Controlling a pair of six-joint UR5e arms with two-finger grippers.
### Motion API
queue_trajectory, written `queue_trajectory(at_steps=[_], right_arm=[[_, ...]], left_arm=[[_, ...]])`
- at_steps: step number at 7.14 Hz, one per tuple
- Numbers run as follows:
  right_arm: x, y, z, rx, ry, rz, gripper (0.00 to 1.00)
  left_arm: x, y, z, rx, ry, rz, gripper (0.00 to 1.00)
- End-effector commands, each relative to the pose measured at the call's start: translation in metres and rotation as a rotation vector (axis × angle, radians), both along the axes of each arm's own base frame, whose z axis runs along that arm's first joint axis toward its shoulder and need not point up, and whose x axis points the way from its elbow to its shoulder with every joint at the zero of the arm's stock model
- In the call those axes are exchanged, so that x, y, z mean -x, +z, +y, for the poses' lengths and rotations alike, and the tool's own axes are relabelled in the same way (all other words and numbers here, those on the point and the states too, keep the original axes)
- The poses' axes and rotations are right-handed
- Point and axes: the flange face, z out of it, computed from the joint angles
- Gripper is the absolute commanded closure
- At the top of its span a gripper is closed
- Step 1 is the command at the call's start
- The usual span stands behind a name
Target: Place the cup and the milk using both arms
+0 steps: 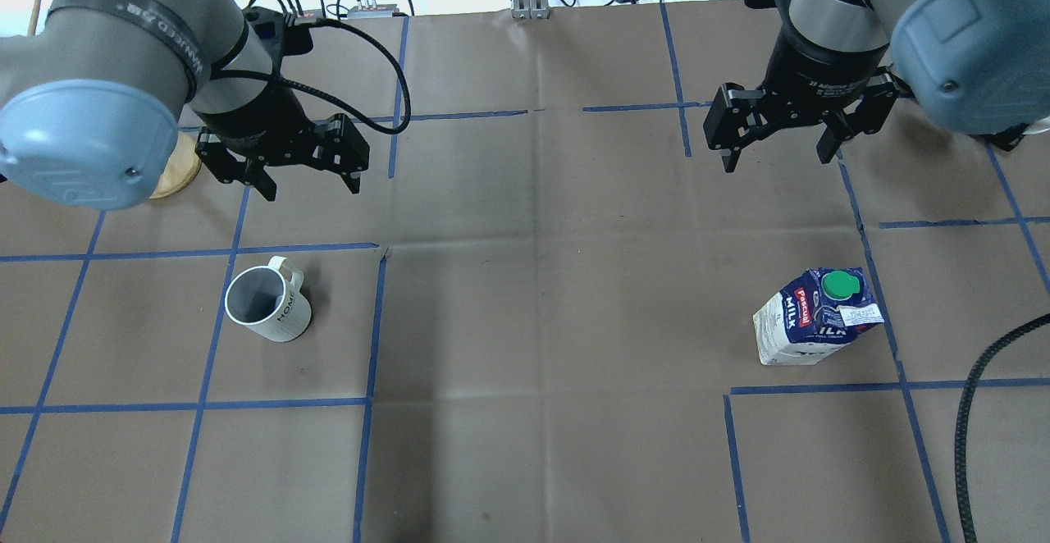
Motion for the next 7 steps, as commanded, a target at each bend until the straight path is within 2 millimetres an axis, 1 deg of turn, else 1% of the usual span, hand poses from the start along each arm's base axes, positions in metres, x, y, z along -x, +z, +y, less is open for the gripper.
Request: queue_trajectory(at_steps=[1,2,3,4,5,6,7], right_arm=[[0.0,0.001,0.001,0.002,0.0,-0.001,0.0],[0.0,0.001,0.0,0.002,0.0,-0.001,0.0],[0.0,-0.001,0.0,-0.001,0.0,-0.001,0.0],[0.0,0.001,0.001,0.001,0.0,-0.003,0.0],[0.0,0.001,0.001,0.001,0.0,-0.003,0.0],[0.0,-0.001,0.0,-0.003,-0.001,-0.004,0.0],[-0.001,-0.002,0.0,-0.004,0.001,-0.006,0.0]], left_arm=[[-0.063,-0.036,0.008,-0.038,-0.053,0.012,0.0],[-0.091,-0.058,0.015,-0.076,-0.076,0.026,0.0],[-0.116,-0.08,0.02,-0.062,-0.095,0.024,0.0],[-0.131,-0.099,0.026,-0.053,-0.083,-0.047,0.0],[-0.136,-0.113,0.029,-0.028,-0.084,-0.091,0.0],[-0.138,-0.119,0.029,-0.022,-0.09,-0.092,0.0],[-0.149,-0.122,0.029,-0.032,-0.086,-0.09,0.0]])
